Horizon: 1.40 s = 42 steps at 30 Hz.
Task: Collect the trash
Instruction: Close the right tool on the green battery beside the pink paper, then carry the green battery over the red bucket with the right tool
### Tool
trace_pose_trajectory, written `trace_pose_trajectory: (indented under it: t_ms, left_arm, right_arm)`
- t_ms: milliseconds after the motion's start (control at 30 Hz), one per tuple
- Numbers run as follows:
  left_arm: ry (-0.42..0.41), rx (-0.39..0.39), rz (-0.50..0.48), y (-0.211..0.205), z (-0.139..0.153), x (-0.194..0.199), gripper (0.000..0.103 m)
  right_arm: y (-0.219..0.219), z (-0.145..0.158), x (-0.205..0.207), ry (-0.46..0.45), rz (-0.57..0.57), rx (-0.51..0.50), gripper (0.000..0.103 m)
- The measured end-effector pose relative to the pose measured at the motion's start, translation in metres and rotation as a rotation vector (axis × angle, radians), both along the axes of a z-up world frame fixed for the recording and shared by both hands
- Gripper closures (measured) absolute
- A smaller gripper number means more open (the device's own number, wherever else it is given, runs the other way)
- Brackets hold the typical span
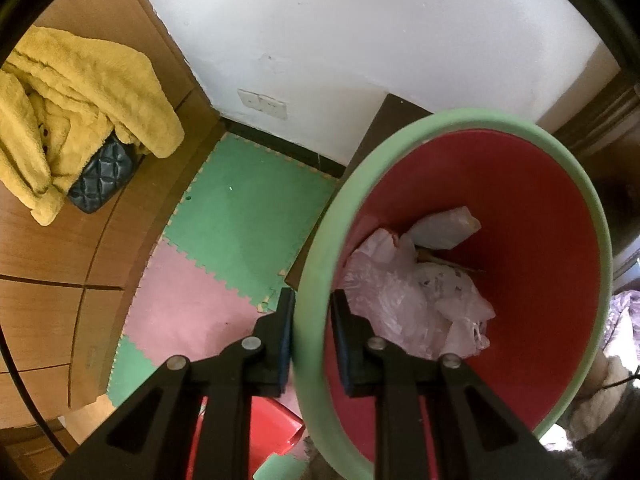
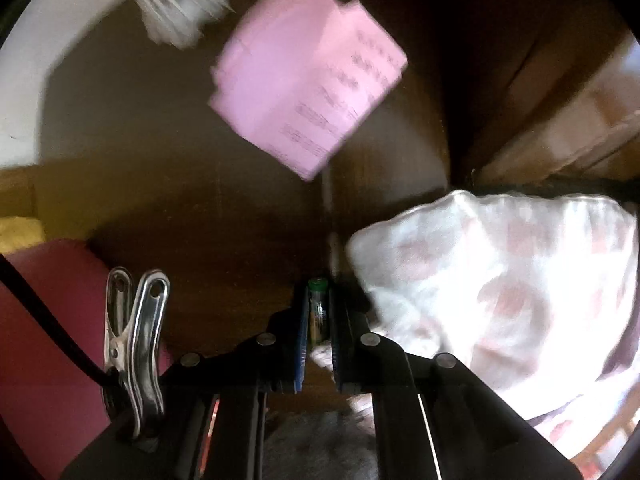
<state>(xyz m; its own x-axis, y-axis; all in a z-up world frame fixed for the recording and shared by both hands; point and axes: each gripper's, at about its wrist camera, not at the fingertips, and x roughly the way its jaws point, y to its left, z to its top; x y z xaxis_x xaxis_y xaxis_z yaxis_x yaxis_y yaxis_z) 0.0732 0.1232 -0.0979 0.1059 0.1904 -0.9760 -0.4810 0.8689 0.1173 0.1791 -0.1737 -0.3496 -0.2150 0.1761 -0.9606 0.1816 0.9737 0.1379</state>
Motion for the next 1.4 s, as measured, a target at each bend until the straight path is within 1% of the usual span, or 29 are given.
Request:
trace_pose_trajectory:
  t_ms: [33,67,100,167,267,333,467,567,700,767,833,900,967,1067,1200,1300,1400]
  left_arm:
    - [0.0,-0.006,-0.005,0.001,0.0,0.0,0.085]
    - [0.002,-0.008,-0.009,0.001,0.0,0.0,0.086]
    - [0.004,-0.011,-0.013,0.001,0.001,0.0,0.086]
    - [0.004,-0.009,-0.024,0.0,0.001,0.001,0.086]
    - [-0.006,-0.012,-0.042,-0.001,0.001,-0.002,0.086]
    - [-0.017,-0.027,-0.051,0.0,0.001,-0.004,0.087]
    - [-0.029,-0.039,-0.073,0.0,0.002,-0.008,0.087]
    - [-0.038,-0.048,-0.076,0.001,0.003,-0.009,0.087]
    - [-0.045,-0.032,-0.085,-0.002,0.003,-0.009,0.087]
    - [-0.06,-0.043,-0.08,-0.001,0.002,-0.011,0.087]
    - [-0.068,-0.055,-0.072,0.001,0.003,-0.013,0.087]
    - [-0.068,-0.065,-0.062,0.003,0.004,-0.015,0.087]
    - [-0.069,-0.074,-0.049,0.002,0.005,-0.016,0.086]
    - [-0.076,-0.1,-0.027,0.005,0.005,-0.017,0.086]
    - [-0.085,-0.12,-0.007,0.007,0.007,-0.019,0.086]
    - [-0.095,-0.14,0.016,0.01,0.008,-0.02,0.086]
    - [-0.094,-0.137,0.018,0.011,0.008,-0.02,0.086]
  right_arm:
    - [0.003,0.02,0.0,-0.062,0.014,0.004,0.092]
    - [0.006,0.036,0.0,-0.106,0.029,0.0,0.092]
    - [0.01,0.059,0.0,-0.164,0.046,0.007,0.092]
    - [0.015,0.095,-0.003,-0.244,0.076,0.018,0.092]
    - [0.024,0.149,-0.01,-0.361,0.144,-0.003,0.092]
    - [0.029,0.184,-0.013,-0.432,0.176,-0.017,0.092]
    - [0.033,0.244,-0.014,-0.523,0.177,-0.027,0.092]
    - [0.032,0.27,-0.026,-0.588,0.204,-0.042,0.092]
    - [0.04,0.308,-0.039,-0.648,0.247,-0.051,0.092]
    - [0.041,0.323,-0.046,-0.679,0.264,-0.056,0.092]
    - [0.044,0.344,-0.054,-0.718,0.281,-0.054,0.092]
    - [0.045,0.357,-0.061,-0.743,0.286,-0.036,0.092]
    - [0.045,0.37,-0.066,-0.758,0.284,0.013,0.092]
    - [0.049,0.381,-0.073,-0.772,0.296,0.059,0.092]
    - [0.057,0.384,-0.078,-0.765,0.324,0.103,0.092]
    - [0.066,0.376,-0.077,-0.733,0.349,0.13,0.092]
    - [0.077,0.373,-0.077,-0.715,0.4,0.151,0.092]
